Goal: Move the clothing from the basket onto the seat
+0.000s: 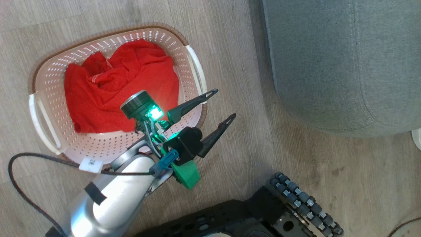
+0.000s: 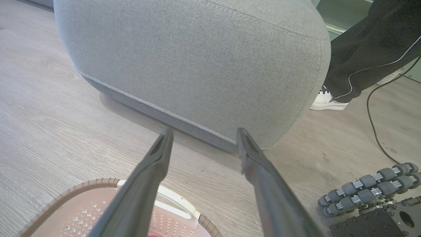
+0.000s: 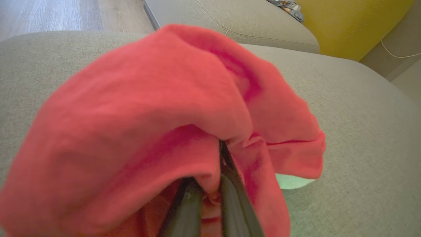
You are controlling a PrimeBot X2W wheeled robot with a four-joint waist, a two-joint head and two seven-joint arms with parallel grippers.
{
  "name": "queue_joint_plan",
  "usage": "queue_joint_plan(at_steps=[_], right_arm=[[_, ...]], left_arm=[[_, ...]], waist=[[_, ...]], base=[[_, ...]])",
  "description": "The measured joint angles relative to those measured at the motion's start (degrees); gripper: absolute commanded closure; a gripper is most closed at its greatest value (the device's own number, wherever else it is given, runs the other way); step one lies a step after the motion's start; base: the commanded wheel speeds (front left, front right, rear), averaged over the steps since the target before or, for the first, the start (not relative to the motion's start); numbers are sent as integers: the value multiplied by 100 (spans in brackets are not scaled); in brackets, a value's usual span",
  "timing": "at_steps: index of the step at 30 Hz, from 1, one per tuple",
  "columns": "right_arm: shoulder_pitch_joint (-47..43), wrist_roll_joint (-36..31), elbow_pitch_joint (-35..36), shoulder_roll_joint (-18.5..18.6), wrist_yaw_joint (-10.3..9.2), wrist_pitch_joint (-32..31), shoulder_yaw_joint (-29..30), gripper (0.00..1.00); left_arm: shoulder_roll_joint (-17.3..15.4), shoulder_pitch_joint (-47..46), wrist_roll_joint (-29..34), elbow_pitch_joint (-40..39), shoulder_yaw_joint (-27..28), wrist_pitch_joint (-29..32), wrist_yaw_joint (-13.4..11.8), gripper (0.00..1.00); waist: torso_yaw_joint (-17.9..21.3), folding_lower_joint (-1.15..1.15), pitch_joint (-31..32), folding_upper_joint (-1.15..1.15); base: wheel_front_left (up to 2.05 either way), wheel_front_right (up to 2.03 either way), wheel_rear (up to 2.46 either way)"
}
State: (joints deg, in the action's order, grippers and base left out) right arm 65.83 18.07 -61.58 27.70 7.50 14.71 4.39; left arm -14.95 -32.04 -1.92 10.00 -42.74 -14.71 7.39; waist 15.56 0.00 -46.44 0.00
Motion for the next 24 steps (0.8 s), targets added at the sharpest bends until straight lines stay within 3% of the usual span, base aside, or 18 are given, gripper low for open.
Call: queue_joint_plan(at_steps=[1, 2, 3, 12, 24], right_arm=[[10, 40, -26, 5, 0, 0, -34, 73], [19, 74, -38, 9, 0, 0, -70, 32], [31, 92, -53, 9, 0, 0, -90, 0], [-52, 166, -27, 53, 0, 0, -498, 0], [-808, 360, 279, 194, 0, 0, -1204, 0]], left_arm=[[3, -1, 0, 1, 0, 0, 0, 0], [9, -1, 0, 3, 0, 0, 0, 0], [15, -1, 0, 5, 0, 0, 0, 0], [175, 27, -11, 33, -24, 0, 1, 0], [549, 449, -264, 123, 154, 0, 2, 0]], waist=[[-1, 0, 7, 0], [-1, 0, 21, 0], [2, 0, 40, 0], [112, -1, 441, 0], [292, -1, 1539, 0]], base=[[0, 0, 0], [0, 0, 0], [0, 0, 0], [0, 0, 0], [0, 0, 0]])
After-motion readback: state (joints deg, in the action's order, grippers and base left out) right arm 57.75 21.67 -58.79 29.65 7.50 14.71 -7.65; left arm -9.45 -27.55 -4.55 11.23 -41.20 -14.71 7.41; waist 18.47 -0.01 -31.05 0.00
